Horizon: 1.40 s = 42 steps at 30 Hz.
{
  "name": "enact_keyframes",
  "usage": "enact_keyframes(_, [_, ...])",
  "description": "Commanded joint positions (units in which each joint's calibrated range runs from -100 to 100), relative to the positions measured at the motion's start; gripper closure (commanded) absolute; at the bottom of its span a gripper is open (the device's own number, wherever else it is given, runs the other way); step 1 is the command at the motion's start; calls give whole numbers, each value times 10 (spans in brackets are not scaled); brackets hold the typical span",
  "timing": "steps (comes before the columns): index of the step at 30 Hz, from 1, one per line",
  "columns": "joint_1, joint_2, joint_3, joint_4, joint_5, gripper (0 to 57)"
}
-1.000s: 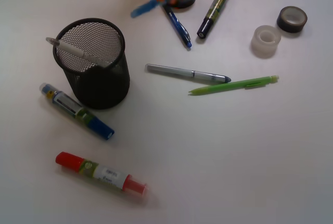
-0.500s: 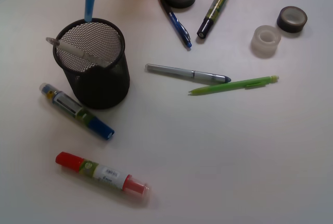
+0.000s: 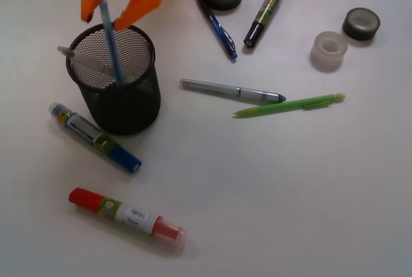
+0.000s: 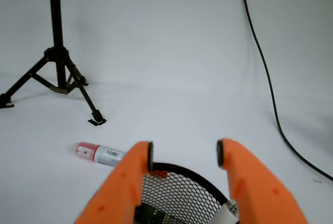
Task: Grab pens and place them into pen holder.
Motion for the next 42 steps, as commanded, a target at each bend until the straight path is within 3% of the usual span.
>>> enact_keyframes(1, [-1,0,-25,0,5,398])
enact_keyframes(6, [-13,-66,-87,133,69,397])
enact_keyframes(13, [-81,-200,-272,657,192,398])
enact_keyframes(19, [-123,-159,-405,930,250,398])
enact_keyframes(42, [-191,228,-656,1193,260,400])
